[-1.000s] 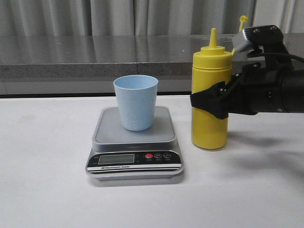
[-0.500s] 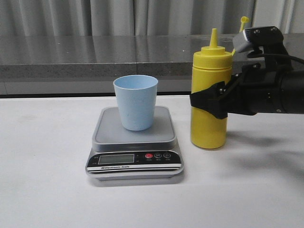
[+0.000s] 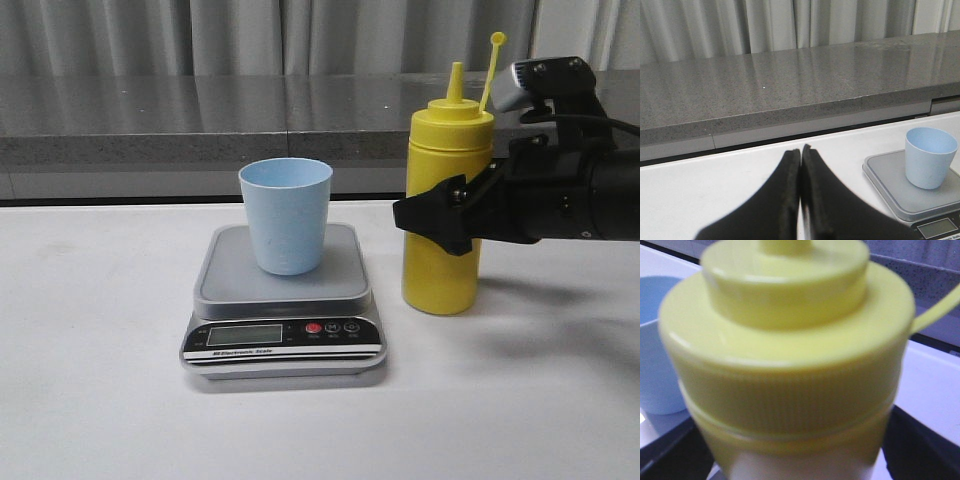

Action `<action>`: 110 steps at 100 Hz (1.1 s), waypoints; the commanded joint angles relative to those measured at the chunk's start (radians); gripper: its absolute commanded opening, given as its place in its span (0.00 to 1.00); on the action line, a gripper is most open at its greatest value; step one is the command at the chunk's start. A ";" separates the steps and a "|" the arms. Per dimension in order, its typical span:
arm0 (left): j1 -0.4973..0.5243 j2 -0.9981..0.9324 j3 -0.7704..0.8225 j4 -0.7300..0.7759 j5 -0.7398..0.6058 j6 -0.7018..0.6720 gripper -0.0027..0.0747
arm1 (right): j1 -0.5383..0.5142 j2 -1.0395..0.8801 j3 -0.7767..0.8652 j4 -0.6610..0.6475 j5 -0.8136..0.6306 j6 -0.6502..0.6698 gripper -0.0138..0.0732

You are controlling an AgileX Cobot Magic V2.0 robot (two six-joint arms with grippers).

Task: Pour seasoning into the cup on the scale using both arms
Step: 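Open the right gripper and withdraw it from the bottle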

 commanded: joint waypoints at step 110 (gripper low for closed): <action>0.004 0.011 -0.029 -0.003 -0.079 -0.007 0.01 | -0.010 -0.086 0.091 0.060 -0.074 -0.011 0.90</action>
